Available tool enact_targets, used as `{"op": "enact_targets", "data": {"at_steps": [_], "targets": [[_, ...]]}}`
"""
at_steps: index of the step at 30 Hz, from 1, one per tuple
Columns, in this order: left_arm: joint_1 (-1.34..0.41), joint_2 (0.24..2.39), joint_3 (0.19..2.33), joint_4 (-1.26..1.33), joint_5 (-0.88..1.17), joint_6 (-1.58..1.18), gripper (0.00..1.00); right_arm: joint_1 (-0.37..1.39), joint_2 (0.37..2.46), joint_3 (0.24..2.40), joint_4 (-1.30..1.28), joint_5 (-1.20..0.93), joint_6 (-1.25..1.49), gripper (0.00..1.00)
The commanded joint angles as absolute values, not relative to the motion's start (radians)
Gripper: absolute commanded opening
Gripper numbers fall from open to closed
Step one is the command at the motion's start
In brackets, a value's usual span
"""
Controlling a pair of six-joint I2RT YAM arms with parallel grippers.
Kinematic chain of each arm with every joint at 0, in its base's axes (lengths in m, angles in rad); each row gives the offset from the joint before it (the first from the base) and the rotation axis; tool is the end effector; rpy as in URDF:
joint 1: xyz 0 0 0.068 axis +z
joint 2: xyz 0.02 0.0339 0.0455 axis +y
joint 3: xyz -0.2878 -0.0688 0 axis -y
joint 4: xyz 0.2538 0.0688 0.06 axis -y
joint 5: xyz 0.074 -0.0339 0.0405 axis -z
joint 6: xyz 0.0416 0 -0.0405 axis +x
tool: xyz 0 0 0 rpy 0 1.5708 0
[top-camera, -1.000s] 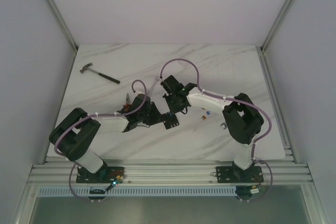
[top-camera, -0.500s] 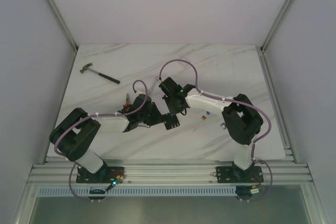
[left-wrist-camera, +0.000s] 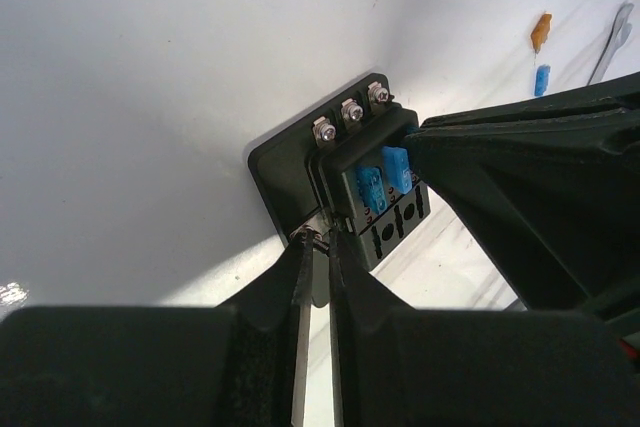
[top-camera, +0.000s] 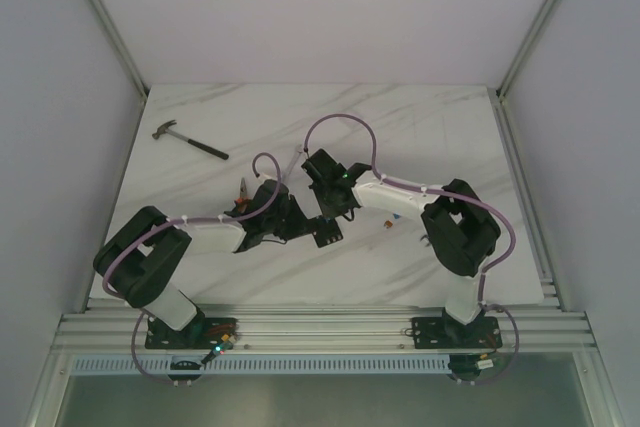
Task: Snap on the fuse box
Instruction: Install the fuse at the fuse box base.
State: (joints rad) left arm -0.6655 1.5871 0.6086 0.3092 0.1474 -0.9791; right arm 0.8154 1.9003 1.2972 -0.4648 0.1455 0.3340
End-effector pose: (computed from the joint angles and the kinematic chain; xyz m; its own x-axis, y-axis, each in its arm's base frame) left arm 0.2373 -0.1940 0.1527 -0.8543 -0.3731 -0.3618 -0.0139 0.7123 -0.7018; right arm 0.2866 0.2956 0.1904 -0.7879 -0.3636 -0.4970 -0.4383 0.8980 0.0380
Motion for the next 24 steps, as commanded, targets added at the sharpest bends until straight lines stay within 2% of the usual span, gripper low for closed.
{"op": "enact_targets", "data": {"at_steps": [1, 7, 11, 15, 20, 24], "targets": [[-0.673, 1.588, 0.566, 0.189, 0.116, -0.972, 0.16, 0.775, 2.077, 1.154, -0.548, 0.268, 0.323, 0.00], [-0.678, 1.578, 0.576, 0.189, 0.117, -0.974, 0.16, 0.816, 1.939, 1.220, -0.522, 0.208, 0.291, 0.00], [-0.685, 1.576, 0.588, 0.189, 0.118, -0.978, 0.16, 0.841, 1.864, 1.308, -0.527, 0.181, 0.288, 0.16], [-0.688, 1.578, 0.594, 0.189, 0.114, -0.982, 0.17, 0.856, 1.833, 1.371, -0.546, 0.195, 0.296, 0.25], [-0.692, 1.588, 0.605, 0.189, 0.115, -0.983, 0.17, 0.861, 1.813, 1.392, -0.564, 0.211, 0.317, 0.28], [-0.693, 1.597, 0.614, 0.189, 0.118, -0.983, 0.17, 0.861, 1.833, 1.386, -0.587, 0.227, 0.334, 0.27]]}}
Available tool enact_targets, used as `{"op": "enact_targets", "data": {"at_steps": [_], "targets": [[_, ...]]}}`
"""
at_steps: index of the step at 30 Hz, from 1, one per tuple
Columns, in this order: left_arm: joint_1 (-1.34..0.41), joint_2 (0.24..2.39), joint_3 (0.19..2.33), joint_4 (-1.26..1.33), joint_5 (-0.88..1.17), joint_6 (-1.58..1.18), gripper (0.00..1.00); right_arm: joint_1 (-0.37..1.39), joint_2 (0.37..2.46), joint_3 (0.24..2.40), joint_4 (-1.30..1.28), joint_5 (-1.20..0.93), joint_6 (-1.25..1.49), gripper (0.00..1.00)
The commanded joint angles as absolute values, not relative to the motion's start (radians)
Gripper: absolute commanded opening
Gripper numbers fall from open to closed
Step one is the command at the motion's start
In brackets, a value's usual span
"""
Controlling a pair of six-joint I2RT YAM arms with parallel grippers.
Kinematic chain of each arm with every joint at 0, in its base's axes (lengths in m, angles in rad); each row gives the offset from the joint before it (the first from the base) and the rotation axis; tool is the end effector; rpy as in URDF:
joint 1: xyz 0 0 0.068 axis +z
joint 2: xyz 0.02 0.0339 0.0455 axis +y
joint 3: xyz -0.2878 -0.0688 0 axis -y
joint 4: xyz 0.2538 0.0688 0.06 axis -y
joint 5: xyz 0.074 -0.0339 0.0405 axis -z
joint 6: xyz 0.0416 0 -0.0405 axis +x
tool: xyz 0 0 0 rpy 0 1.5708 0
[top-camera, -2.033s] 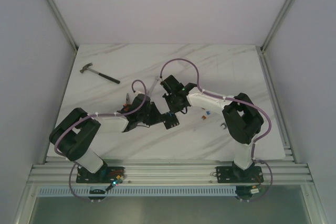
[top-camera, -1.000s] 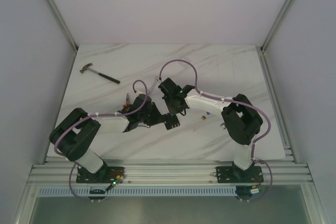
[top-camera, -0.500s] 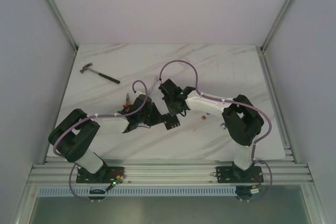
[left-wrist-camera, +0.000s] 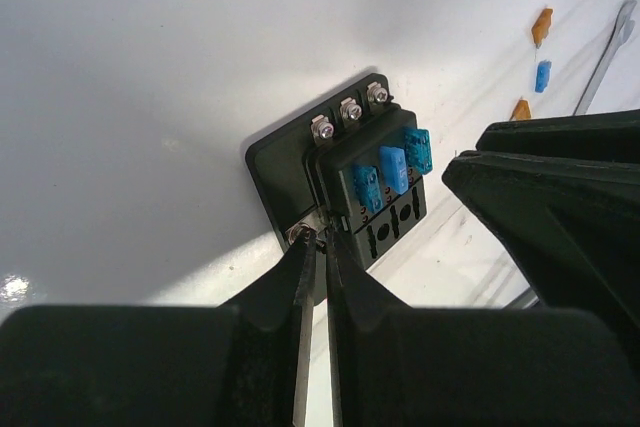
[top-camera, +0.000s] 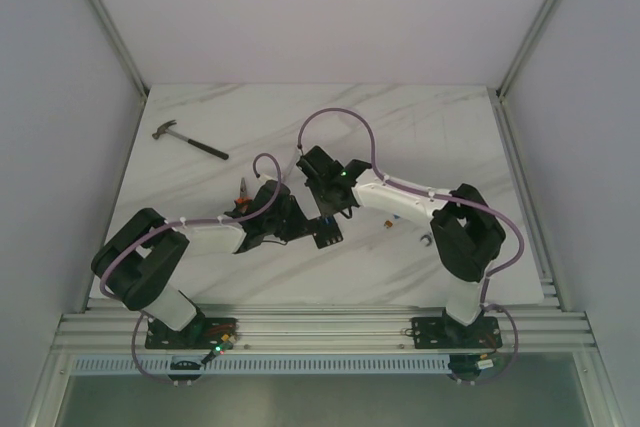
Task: Snap on the fuse box
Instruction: Install the fuse at the fuse box base.
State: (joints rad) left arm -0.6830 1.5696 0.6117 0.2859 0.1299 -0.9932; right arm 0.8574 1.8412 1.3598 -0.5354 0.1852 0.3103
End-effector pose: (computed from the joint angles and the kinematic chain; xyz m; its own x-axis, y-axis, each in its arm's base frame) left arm 0.2331 -0.1966 0.1565 -0.8538 -0.3762 -0.3597 -0.0199 0.7142 -0.6997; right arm 0.2741 0.3050 0.2288 -0.7375 -0.3936 -0.5488 -0.4774 0.8786 0.0115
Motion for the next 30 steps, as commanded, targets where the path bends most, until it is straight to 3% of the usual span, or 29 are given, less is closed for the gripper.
{"op": "enact_targets", "data": {"at_steps": [1, 6, 17, 25, 27, 30], "targets": [[-0.695, 1.597, 0.614, 0.189, 0.119, -0.983, 0.17, 0.861, 1.840, 1.383, -0.590, 0.233, 0.336, 0.26], [-0.695, 1.593, 0.614, 0.187, 0.114, -0.984, 0.17, 0.860, 1.877, 1.385, -0.593, 0.218, 0.341, 0.20], [-0.695, 1.601, 0.615, 0.187, 0.117, -0.987, 0.17, 0.861, 1.909, 1.382, -0.605, 0.198, 0.371, 0.16], [-0.695, 1.603, 0.606, 0.187, 0.110, -1.000, 0.17, 0.860, 1.912, 1.362, -0.661, 0.224, 0.396, 0.07], [-0.695, 1.602, 0.601, 0.186, 0.107, -1.004, 0.17, 0.861, 1.908, 1.343, -0.661, 0.225, 0.397, 0.00], [-0.695, 1.600, 0.594, 0.187, 0.103, -1.011, 0.17, 0.861, 1.915, 1.314, -0.662, 0.224, 0.400, 0.00]]}}
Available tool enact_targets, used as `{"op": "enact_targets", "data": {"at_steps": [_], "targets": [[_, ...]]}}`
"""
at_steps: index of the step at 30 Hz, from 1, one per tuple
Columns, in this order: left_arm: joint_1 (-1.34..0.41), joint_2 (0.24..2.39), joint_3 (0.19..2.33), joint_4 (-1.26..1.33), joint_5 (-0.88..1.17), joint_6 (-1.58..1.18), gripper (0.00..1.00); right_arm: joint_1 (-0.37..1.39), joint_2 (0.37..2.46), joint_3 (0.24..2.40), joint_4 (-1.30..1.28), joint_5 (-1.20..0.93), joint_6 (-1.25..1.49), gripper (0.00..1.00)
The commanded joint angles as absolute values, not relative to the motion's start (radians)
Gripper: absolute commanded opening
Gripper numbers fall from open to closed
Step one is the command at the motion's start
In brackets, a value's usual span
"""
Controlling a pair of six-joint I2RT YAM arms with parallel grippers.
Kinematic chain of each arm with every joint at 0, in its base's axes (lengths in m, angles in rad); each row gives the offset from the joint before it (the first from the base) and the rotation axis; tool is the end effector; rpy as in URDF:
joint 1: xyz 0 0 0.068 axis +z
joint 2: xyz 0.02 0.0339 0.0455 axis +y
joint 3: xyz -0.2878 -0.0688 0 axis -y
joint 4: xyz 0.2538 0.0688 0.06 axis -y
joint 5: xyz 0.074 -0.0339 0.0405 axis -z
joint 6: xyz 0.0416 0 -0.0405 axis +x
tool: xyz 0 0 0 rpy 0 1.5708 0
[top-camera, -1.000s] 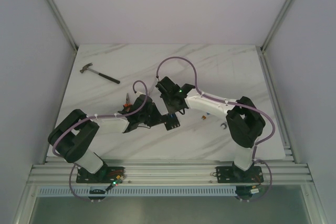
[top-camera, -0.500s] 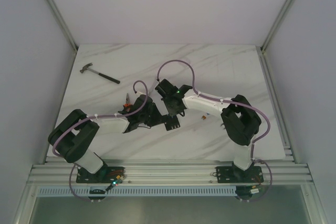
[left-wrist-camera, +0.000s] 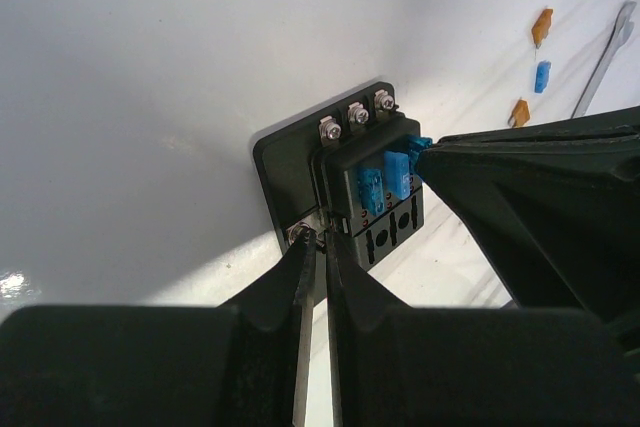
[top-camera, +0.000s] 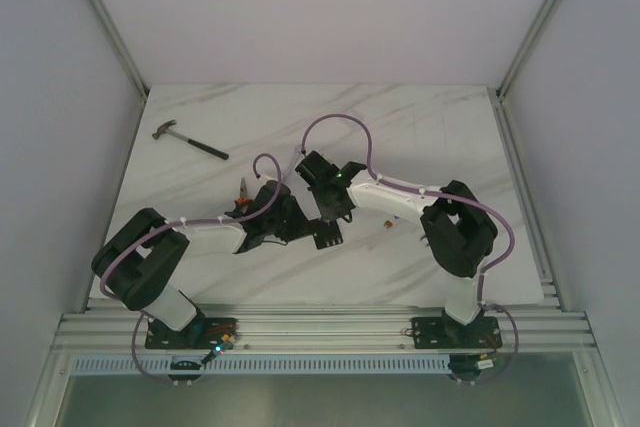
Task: Snap on the fuse box
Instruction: Install the fuse at the fuse box base.
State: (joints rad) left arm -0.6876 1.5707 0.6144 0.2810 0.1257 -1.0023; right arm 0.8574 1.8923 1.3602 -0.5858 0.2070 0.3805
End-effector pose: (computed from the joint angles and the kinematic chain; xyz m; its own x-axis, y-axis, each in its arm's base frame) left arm 0.2326 -0.1978 0.1565 -0.8544 -0.3801 -0.3542 -0.0274 0.7137 -0.6999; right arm 0.2750 0.3046 0.2063 -0.7993 -0.3682 -0.4749 -0.4139 0.9103 -0.0091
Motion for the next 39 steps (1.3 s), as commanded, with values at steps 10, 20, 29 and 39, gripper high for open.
{"op": "enact_targets", "data": {"at_steps": [10, 20, 29, 39], "targets": [[-0.695, 1.588, 0.570, 0.187, 0.086, -1.026, 0.17, 0.842, 1.944, 1.151, -0.662, 0.237, 0.393, 0.00], [-0.696, 1.584, 0.566, 0.189, 0.085, -1.026, 0.17, 0.842, 2.042, 1.118, -0.609, 0.194, 0.360, 0.00], [-0.695, 1.570, 0.560, 0.189, 0.079, -1.027, 0.17, 0.838, 2.162, 1.159, -0.596, 0.178, 0.343, 0.00], [-0.696, 1.525, 0.566, 0.198, 0.076, -1.028, 0.18, 0.839, 1.960, 1.313, -0.503, 0.126, 0.252, 0.00]]}}
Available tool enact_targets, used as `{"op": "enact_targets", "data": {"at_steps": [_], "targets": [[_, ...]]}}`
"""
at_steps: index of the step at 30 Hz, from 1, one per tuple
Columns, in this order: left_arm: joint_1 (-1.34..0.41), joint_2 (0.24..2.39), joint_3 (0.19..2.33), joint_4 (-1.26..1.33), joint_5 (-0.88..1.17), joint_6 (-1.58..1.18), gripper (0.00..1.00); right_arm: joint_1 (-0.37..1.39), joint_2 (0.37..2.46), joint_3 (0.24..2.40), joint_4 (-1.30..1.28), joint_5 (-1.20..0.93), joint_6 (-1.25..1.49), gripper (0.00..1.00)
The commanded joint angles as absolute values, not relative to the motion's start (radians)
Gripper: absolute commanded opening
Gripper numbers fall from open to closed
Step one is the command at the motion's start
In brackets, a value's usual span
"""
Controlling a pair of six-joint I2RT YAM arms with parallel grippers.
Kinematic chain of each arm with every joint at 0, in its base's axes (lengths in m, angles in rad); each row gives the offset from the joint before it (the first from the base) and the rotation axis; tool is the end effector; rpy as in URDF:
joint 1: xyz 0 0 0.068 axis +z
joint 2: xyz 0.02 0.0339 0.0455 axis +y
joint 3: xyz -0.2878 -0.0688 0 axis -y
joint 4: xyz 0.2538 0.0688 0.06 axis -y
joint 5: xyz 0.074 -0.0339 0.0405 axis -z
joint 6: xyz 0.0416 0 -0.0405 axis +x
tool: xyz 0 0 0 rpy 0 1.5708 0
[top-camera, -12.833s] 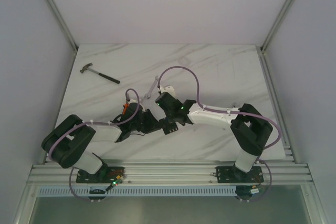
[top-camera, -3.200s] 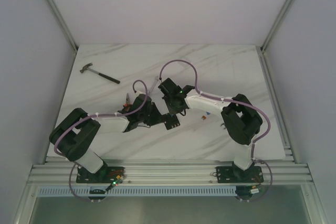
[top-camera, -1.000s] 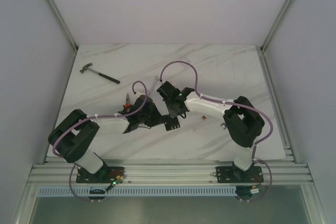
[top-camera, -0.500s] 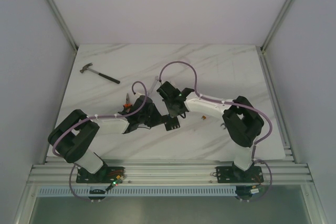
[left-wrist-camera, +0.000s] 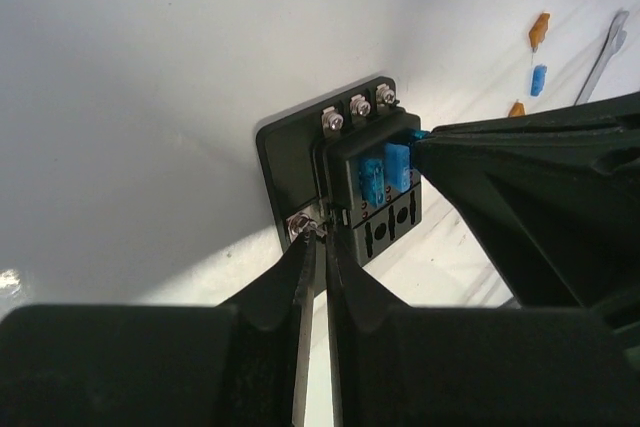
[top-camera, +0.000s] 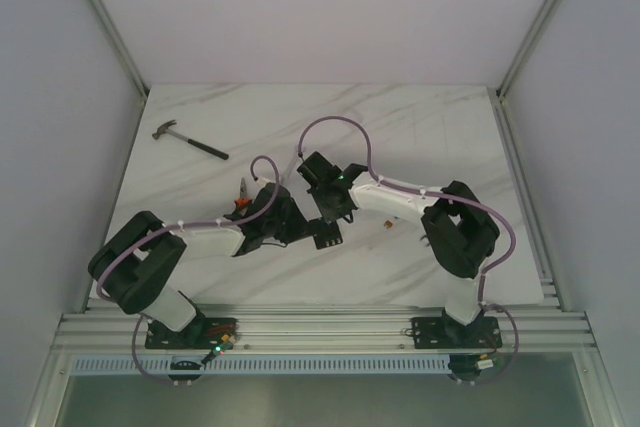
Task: Snap on the fuse box
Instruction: Install the fuse at the fuse box base.
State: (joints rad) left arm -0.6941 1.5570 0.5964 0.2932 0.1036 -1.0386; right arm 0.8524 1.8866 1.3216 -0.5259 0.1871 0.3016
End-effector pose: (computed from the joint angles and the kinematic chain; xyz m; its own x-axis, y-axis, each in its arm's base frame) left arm 0.2288 -0.1960 0.1562 -0.8435 -0.4131 -0.3434 -0.0554 0.7027 -0.7093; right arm 0.2750 0.3028 0.2000 -0.7604 -0.4264 -0.4899 -0.4789 0.8776 -0.0204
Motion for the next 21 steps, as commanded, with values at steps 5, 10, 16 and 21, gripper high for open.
{"op": "enact_targets", "data": {"at_steps": [5, 10, 16, 21], "targets": [[-0.696, 1.500, 0.582, 0.199, 0.059, -1.026, 0.21, 0.839, 1.874, 1.364, -0.499, 0.105, 0.216, 0.09], [-0.696, 1.505, 0.614, 0.199, 0.072, -1.017, 0.24, 0.839, 1.786, 1.361, -0.490, 0.093, 0.219, 0.33], [-0.697, 1.473, 0.604, 0.197, 0.068, -1.012, 0.31, 0.817, 1.650, 1.306, -0.487, 0.128, 0.232, 0.47], [-0.692, 1.432, 0.582, 0.189, 0.039, -1.004, 0.43, 0.714, 1.572, 1.198, -0.519, 0.170, 0.257, 0.51]]}}
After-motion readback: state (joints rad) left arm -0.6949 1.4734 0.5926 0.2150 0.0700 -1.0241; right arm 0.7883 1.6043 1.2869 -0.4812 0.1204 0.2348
